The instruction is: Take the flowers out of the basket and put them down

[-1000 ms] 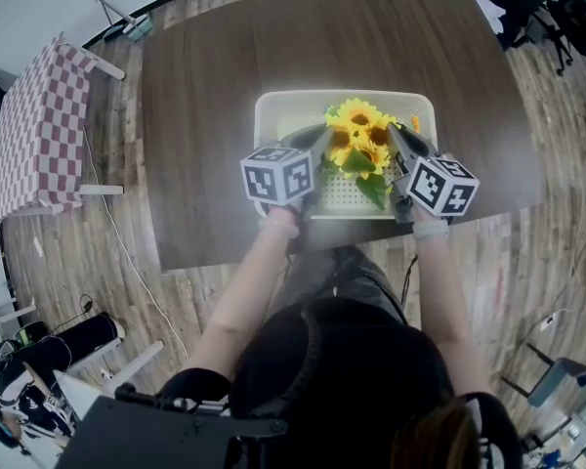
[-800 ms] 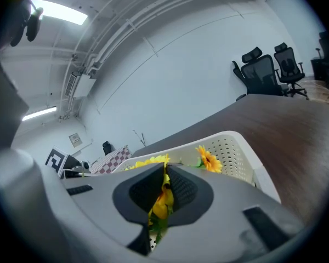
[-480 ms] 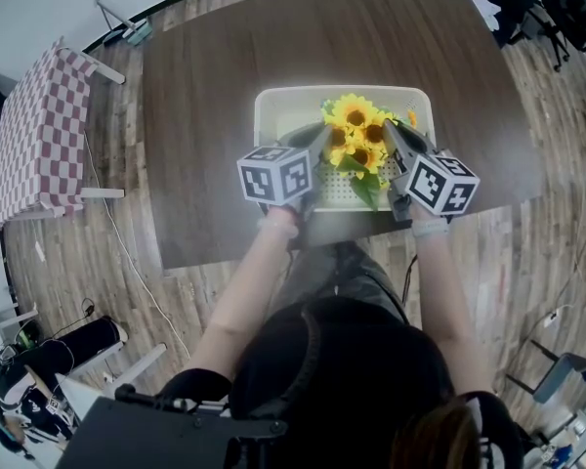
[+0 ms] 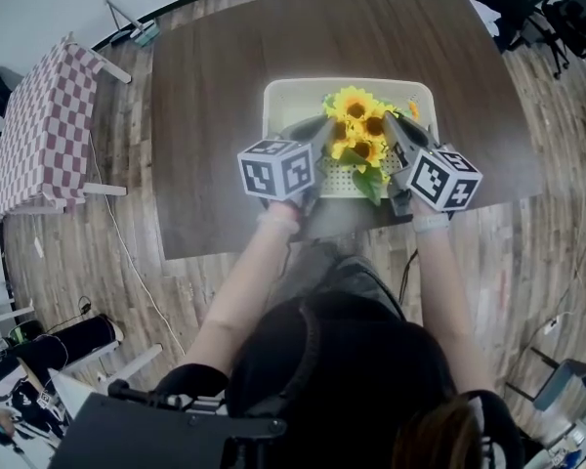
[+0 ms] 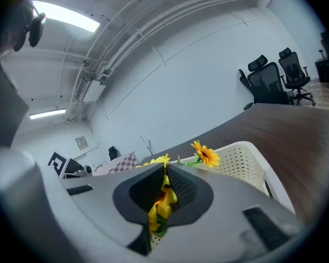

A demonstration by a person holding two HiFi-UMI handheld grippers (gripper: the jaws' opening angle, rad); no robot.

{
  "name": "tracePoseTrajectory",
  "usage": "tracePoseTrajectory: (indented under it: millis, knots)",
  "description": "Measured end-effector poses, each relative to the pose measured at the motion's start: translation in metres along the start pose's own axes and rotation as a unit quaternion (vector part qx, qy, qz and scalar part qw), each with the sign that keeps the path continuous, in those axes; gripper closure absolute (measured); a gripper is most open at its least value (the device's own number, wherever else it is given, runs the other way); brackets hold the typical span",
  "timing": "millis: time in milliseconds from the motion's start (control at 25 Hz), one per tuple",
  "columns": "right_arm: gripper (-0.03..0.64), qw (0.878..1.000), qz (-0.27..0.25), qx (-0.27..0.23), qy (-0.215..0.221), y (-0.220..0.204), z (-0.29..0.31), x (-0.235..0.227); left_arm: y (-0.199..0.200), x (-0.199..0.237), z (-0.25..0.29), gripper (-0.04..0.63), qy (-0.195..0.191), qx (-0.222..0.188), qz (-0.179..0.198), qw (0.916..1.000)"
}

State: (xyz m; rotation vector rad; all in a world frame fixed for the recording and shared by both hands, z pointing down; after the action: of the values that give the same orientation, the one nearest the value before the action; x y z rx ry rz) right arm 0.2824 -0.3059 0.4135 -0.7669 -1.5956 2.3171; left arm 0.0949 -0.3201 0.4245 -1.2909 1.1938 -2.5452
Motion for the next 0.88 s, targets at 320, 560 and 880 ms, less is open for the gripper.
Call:
tracePoseTrajectory:
  millis: [320,560,880]
  knots:
    - [0.612,0.999,-0.003,-0.019,0.033,0.009,-0.008,0.011,0.004,-0.016,-0.017,0.583,0.019,-0.043,0.004,0.9989]
    - [0.612,0.999,-0.005,-0.030,0.040,0.005,-0.019,0.030,-0.005,-0.024,-0.040,0.583,0.028,-0.061,0.011,0.9977]
    - [0.612,0.998,-0.016,-0.050,0.045,0.017,-0.033,0.041,-0.002,-0.039,-0.054,0.583,0.022,-0.086,0.014,0.9960]
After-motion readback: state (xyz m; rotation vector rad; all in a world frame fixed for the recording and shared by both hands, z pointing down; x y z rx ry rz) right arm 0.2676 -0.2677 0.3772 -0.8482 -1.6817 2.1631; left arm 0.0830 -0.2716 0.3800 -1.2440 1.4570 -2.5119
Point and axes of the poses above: the fingertips, and each gripper's own axes: z forward along the fingers, x to its left, y out of its top, the point moved 7 cm from there along -z, backward along the fingers, and after that the axes turned 14 degrees about -z, right-handed, at the moved point
